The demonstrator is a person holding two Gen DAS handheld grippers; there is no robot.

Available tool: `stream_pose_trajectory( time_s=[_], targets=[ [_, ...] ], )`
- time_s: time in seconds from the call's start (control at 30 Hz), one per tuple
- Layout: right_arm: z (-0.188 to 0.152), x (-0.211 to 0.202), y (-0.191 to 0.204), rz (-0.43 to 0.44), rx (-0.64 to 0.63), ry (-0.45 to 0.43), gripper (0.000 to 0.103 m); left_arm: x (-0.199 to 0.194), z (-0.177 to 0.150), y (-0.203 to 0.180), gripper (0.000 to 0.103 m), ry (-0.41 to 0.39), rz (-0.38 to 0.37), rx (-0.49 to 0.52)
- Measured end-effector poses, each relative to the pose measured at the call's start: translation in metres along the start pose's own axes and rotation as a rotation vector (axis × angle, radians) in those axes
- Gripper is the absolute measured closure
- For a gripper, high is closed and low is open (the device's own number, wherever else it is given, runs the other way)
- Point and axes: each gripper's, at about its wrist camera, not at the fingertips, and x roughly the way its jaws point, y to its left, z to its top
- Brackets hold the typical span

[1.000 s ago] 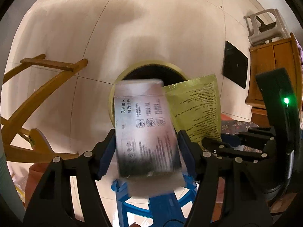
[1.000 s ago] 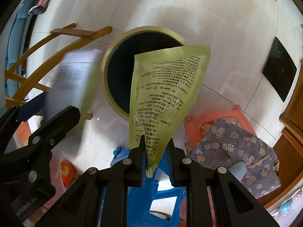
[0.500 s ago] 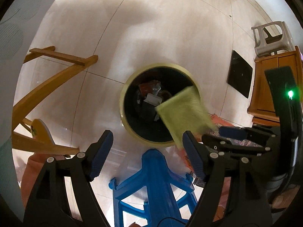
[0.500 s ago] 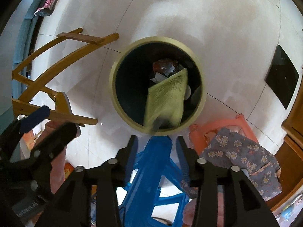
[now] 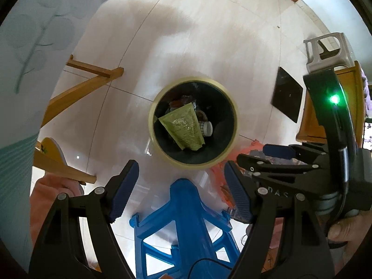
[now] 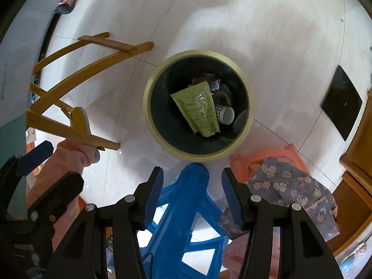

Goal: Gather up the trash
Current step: 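Move both tools back over the table toward the wrapper and milk pouch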

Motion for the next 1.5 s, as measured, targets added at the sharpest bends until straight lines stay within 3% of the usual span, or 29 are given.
stream_pose_trajectory(
  time_s=[0.27,0.43,0.87,1.17,1.5],
  targets=[
    [-0.034,-0.063,0.031,-0.045,-0.061,-0.095,0.05,-0.065,-0.032,-0.002,0.03,-0.079,-0.048,-0.002],
    [-0.061,-0.112,0.052,-0.037,-0.106,-0.178,0.05,-0.126,-0.055,-0.003,0.03,-0.172,-0.054,0.022],
    [-0.114,-0.216,0.163,-0.015,-0.323,-0.363,0.05,-0.267,-0.107,0.055,0.03,-0.398,-0.069,-0.031],
    [-0.108,-0.287,0.262,0.032,-0.494,-0.493,0.05,-0.339,-0.127,0.128,0.029,-0.492,-0.031,-0.131],
    [-0.044,-0.364,0.368,0.017,-0.661,-0.646,0.05,-0.401,-0.11,0.229,0.024,-0.601,0.071,-0.278]
  ],
)
